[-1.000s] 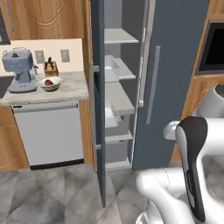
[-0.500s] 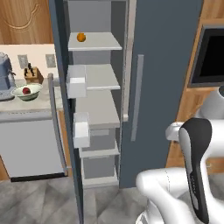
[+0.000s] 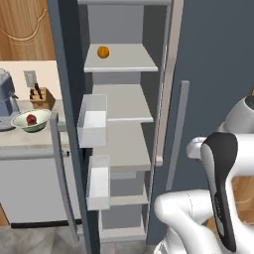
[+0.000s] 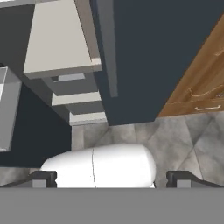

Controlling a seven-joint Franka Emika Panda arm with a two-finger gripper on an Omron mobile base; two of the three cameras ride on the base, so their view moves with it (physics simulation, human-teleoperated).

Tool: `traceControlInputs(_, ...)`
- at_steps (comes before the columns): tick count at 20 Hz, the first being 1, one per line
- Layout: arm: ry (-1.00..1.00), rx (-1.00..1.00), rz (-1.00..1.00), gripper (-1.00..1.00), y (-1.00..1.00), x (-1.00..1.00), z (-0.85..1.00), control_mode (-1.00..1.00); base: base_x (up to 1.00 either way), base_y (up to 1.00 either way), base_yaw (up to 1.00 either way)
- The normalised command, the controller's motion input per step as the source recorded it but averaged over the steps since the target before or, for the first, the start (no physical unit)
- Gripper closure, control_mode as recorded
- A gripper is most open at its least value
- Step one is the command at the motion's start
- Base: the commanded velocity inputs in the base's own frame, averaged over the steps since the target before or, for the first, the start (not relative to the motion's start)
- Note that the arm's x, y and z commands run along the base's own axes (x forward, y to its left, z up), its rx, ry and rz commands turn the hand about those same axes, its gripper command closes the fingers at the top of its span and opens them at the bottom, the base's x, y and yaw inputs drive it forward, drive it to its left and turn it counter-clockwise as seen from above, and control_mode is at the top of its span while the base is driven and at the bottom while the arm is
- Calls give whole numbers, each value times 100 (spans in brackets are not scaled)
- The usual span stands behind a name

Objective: Take the orange, potato, and peach from the freezer and place them in the bowl on the counter.

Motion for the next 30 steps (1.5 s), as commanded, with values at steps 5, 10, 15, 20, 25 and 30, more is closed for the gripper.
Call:
traceControlInputs(5, 0, 0, 0, -100, 0, 0, 0, 100, 39, 46, 1)
traceControlInputs(10, 0, 0, 0, -100, 0, 0, 0, 100, 31, 58, 0)
traceControlInputs(15, 0, 0, 0, -100, 0, 0, 0, 100, 62, 15, 0)
traceControlInputs(20, 0, 0, 0, -100, 0, 0, 0, 100, 66, 15, 0)
traceControlInputs(25, 0, 0, 0, -100, 0, 0, 0, 100, 66, 23, 0)
traceControlInputs(30, 0, 0, 0, -100, 0, 0, 0, 100, 45, 42, 0)
